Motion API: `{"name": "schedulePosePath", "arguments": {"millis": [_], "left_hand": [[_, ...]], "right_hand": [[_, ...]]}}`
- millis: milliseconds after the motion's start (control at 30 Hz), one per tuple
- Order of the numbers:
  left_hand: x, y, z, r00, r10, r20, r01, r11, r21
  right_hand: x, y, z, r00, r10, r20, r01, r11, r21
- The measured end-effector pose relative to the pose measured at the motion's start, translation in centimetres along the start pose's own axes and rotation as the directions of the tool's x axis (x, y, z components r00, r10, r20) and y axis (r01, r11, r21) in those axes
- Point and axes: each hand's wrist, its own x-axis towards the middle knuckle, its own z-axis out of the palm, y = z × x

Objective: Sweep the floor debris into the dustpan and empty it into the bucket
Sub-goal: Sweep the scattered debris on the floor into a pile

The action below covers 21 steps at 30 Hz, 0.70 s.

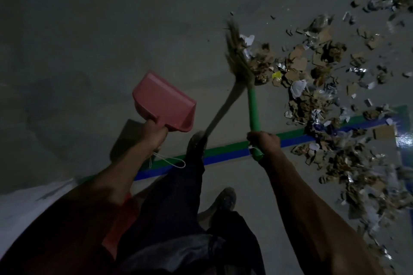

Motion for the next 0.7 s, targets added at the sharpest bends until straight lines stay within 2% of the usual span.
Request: {"name": "schedulePosePath", "arguments": {"millis": [133,233,300,367,467,567,700], "left_hand": [[0.4,1.2,-0.1,0.999,0.027,0.031,-0.026,0.999,-0.026],[0.3,2.1,-0.4,0.998,0.056,0.020,-0.055,0.998,-0.040],[0.2,2.6,-0.7,0.997,0.073,0.011,-0.073,0.997,-0.031],[0.1,2.9,-1.0,0.997,0.077,0.004,-0.077,0.997,-0.004],[0.1,3.2,-1.2,0.998,0.067,-0.019,-0.067,0.998,0.018],[0.3,3.4,-0.7,0.996,0.080,-0.029,-0.079,0.996,0.032],[0.6,3.7,0.6,0.993,0.111,-0.035,-0.109,0.992,0.058]], "right_hand": [[0.6,-1.5,-0.9,0.997,-0.012,-0.082,0.024,0.990,0.139],[-0.6,-1.0,-0.1,1.000,-0.020,-0.023,0.025,0.973,0.231],[-2.7,0.6,0.9,0.993,-0.041,0.109,0.019,0.979,0.201],[-4.7,2.3,1.5,0.986,-0.043,0.160,0.030,0.996,0.079],[-5.4,3.6,1.6,0.988,-0.051,0.148,0.054,0.998,-0.013],[-4.2,3.3,0.8,0.989,-0.031,0.146,0.028,0.999,0.022],[-0.8,1.9,-2.2,0.999,0.016,0.037,-0.020,0.995,0.103]]}}
